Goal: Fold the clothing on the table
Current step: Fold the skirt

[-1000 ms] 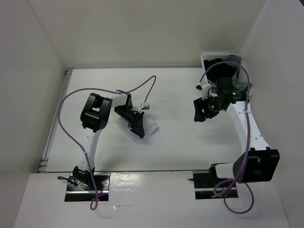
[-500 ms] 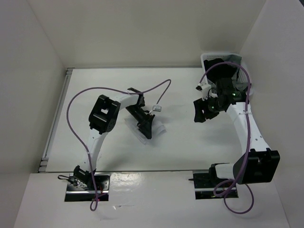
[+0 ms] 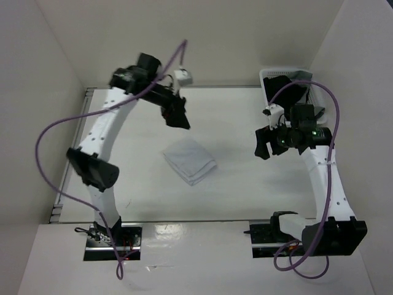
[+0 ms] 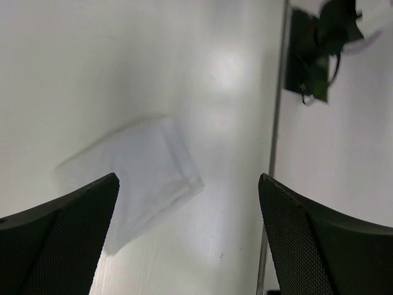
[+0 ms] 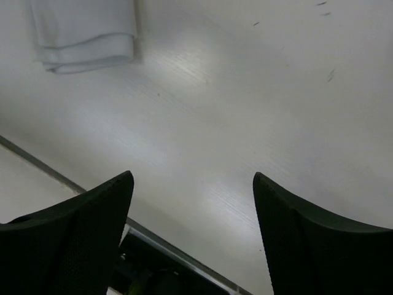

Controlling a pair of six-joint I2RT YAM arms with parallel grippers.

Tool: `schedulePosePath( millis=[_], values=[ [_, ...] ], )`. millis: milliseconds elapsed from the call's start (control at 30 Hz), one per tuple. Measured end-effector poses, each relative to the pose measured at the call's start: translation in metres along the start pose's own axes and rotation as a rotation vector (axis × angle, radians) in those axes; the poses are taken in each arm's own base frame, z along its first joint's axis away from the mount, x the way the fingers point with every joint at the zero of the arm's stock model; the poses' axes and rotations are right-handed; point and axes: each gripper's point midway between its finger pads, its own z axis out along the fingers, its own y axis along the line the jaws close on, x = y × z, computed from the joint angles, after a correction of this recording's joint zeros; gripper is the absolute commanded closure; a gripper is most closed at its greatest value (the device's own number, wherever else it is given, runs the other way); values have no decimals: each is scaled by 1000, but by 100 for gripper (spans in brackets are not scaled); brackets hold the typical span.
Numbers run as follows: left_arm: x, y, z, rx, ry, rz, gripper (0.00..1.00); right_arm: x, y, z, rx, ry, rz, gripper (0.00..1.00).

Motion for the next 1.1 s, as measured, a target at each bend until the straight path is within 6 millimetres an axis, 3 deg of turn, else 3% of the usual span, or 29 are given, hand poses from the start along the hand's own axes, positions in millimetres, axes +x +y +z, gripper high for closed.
schedulePosePath(
  millis=[67,133,200,267,333,433,533,667,733,900,1100],
  values=[
    [-18,-2,-61,-149,-97,30,0,-5,-3,-9,36,-45,-2,7],
    [-18,1,-124,-324,-193,10,0,-10,-8,-20,90,-103,8,1],
    [17,8,-182,-545,-259,-90,0,-12,-17,-33,169,-174,31,1],
    [60,8,-218,-753,-301,-188,0,-11,-28,-49,260,-253,60,1],
    [109,-3,-224,-892,-300,-291,0,-9,-39,-63,356,-315,92,1],
    [160,-10,-219,-999,-302,-394,0,-10,-53,-74,460,-387,119,1],
    [205,2,-224,-1100,-307,-503,0,-1,-70,-71,538,-407,169,1],
    [251,18,-230,-1167,-300,-640,0,18,-93,-71,635,-395,260,1],
    [260,20,-237,-1198,-311,-663,0,18,-98,-78,669,-416,279,1],
    [260,19,-265,-1293,-365,-637,0,9,-100,-92,704,-483,270,1],
    [254,17,-268,-1301,-390,-600,0,9,-98,-88,692,-494,258,1]
  ],
)
